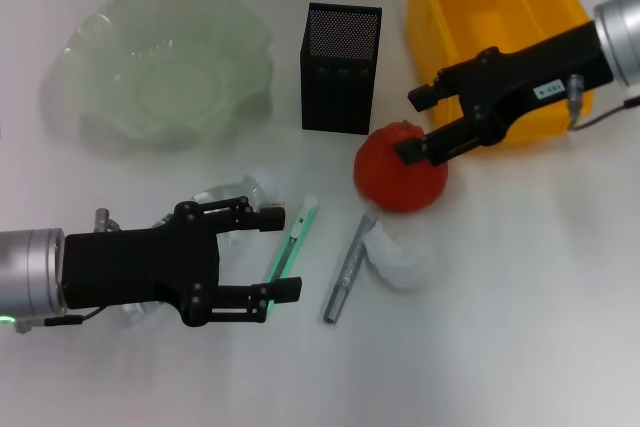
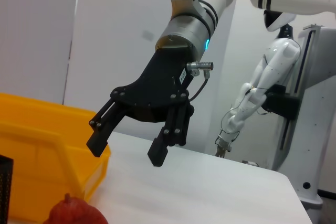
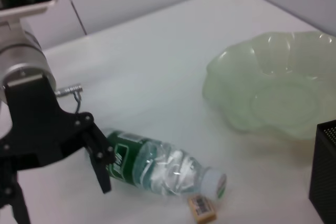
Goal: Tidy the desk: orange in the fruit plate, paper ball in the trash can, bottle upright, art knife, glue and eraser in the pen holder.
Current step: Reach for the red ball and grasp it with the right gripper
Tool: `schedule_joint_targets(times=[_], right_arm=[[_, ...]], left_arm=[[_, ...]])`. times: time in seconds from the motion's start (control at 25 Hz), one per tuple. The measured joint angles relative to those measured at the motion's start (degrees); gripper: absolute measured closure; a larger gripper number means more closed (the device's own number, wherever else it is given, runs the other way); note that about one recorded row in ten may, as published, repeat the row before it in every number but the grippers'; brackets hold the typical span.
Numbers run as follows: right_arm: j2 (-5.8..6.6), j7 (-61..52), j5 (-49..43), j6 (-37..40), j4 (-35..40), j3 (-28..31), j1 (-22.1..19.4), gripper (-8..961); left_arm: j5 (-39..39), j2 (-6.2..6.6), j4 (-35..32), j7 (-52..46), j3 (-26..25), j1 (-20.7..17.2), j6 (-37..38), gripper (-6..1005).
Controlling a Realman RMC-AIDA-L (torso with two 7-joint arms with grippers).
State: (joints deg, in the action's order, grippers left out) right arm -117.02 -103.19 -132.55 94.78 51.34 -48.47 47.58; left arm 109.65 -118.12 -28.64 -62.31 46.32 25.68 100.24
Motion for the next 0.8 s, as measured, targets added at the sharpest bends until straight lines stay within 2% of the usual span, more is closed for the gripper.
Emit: schedule_joint_targets(times=[0.16,0.2,0.24,0.28,0.56,0.8], right_arm=[[-0.89,-1.1,-3.1,-1.0,1.5,-0.9,1.6,120],[-1.17,-2.1,-4.1,-2.5,2.0,-3.1,2.2,120],[-1.17,-2.1,-4.1,-2.5,2.0,-3.1,2.2,120],[-1.21,-3.4,-4.7,-4.2,2.2,-6.2,2.9,120],[-1.89,-5.2,-8.5,-8.3,2.0,-11.1,4.4,121],[-1.96,-6.2,-8.8,-11.8,1.4,-15.1,4.5,121]], left_arm=[[0.0,0.0,0.1,0.0,-0.6,-0.1,-0.1,214],[0.0,0.0,0.1,0.0,-0.6,-0.1,-0.1,214],[-0.1,0.0,0.1,0.0,-0.8,-0.2,-0.1,214],[-0.1,0.0,0.2,0.2,-0.8,-0.2,-0.2,215],[-0.1,0.0,0.3,0.6,-1.1,-0.3,-0.2,216],[-0.1,0.0,0.3,0.6,-1.3,-0.3,-0.1,218]])
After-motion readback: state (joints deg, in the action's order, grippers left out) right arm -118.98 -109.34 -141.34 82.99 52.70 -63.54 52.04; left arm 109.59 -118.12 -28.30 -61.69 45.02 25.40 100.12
